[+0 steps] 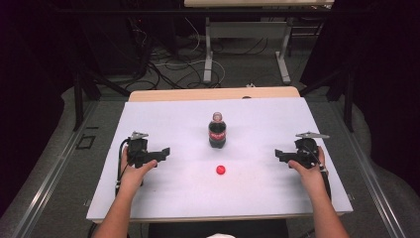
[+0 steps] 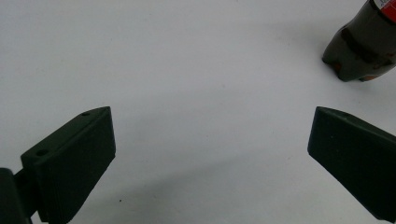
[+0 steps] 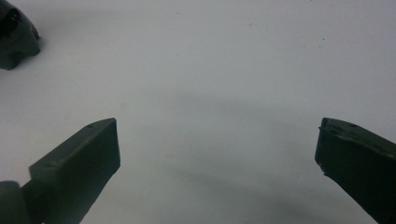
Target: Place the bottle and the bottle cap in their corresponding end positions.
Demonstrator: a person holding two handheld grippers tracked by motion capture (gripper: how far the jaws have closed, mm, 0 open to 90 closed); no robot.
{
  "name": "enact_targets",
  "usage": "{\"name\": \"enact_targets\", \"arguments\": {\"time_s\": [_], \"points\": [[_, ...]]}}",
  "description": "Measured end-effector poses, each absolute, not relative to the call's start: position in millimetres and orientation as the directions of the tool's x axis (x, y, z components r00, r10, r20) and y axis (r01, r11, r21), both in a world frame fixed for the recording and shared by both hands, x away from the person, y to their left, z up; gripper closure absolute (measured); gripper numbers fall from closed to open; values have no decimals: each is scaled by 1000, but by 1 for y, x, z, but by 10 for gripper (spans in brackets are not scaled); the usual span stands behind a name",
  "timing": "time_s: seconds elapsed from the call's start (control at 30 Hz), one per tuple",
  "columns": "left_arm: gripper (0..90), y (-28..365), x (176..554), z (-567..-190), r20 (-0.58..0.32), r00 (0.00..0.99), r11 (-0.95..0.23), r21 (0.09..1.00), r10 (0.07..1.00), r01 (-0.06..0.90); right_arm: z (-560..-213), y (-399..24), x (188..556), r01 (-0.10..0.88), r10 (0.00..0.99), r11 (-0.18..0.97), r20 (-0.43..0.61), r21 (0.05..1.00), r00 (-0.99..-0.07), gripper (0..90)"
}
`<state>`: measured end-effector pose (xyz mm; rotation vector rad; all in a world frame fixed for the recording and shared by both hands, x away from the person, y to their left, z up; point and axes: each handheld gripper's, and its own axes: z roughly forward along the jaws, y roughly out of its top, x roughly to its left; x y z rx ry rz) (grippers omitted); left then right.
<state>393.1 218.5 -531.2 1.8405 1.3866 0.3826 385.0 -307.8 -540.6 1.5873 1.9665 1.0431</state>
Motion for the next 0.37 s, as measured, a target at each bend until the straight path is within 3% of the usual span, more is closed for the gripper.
{"name": "enact_targets", "arguments": {"time_s": [0.37], "points": [[12, 218, 394, -532, -213, 355, -92, 732, 910, 676, -541, -308, 385, 641, 951, 84, 130, 763, -280, 0]]}}
